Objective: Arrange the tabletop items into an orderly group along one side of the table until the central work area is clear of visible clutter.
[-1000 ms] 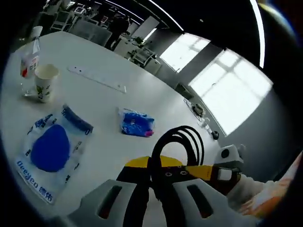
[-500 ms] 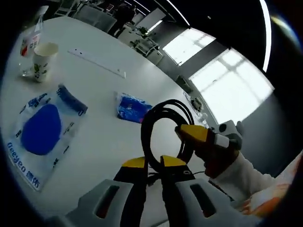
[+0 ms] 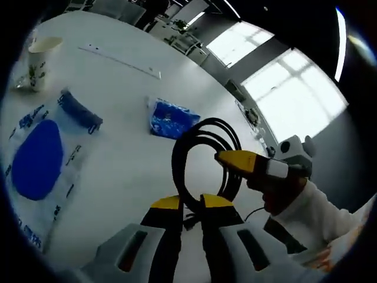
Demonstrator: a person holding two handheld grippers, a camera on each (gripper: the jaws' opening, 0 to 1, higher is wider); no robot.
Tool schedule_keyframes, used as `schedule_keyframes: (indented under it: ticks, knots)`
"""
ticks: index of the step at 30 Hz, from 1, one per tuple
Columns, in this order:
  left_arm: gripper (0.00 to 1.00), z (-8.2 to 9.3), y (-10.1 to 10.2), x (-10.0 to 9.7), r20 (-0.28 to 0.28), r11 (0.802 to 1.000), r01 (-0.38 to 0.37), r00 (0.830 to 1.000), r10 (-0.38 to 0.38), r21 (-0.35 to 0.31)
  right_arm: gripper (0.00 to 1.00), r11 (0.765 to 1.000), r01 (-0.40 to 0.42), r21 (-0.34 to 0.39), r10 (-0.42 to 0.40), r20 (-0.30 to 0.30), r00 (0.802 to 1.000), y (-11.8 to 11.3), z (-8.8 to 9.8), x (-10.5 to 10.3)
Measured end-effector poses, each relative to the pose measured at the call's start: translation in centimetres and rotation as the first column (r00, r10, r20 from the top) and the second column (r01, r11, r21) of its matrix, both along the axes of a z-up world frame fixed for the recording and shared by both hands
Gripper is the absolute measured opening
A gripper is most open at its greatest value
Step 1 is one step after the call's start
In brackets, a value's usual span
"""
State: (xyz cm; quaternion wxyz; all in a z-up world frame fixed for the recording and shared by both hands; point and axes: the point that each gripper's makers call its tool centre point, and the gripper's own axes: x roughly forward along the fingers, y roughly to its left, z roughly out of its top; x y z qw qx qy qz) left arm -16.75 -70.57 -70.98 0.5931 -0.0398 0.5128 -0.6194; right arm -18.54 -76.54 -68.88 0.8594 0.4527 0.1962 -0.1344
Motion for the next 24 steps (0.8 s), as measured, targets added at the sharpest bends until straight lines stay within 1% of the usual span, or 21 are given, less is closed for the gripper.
schedule_keyframes:
  ticks: [2,6,10,14,22,24]
  knots:
    - [0.08,-0.5,-0.5,0.1,0.006,1.000,0.013,1.000,-0.014,0.018,0.03,1.000,0.010,0.003,-0.010,-0.029,1.000,-0.6,-0.9,-0.1]
    - [0.08,-1.1,-1.3,0.4,0.028,0.999,0.029,0.999,-0.030,0.040,0.03,1.000,0.006,-0.026,-0.008,-0.074,0.997,-1.6,-2.2,0.1]
    - [0.08,-2.2,-2.0,0.6,0.029,0.997,0.030,0.999,-0.032,0.065,0.03,0.999,0.005,-0.049,-0.010,-0.115,0.993,-2.4,-3.3,0.3]
    - [0.08,-3.4,-2.1,0.8,0.021,0.995,0.017,1.000,-0.019,0.096,0.04,0.998,-0.004,-0.070,-0.007,-0.158,0.987,-2.5,-4.4,0.2]
    - [0.07,-4.5,-2.1,0.7,0.021,0.991,0.021,0.999,-0.024,0.131,0.04,0.992,-0.034,-0.120,0.008,-0.209,0.978,-2.7,-5.6,-0.1]
    - [0.07,-4.7,-2.0,0.9,0.022,0.990,0.017,1.000,-0.020,0.142,0.05,0.989,-0.058,-0.134,0.025,-0.231,0.973,-2.6,-6.2,-0.4]
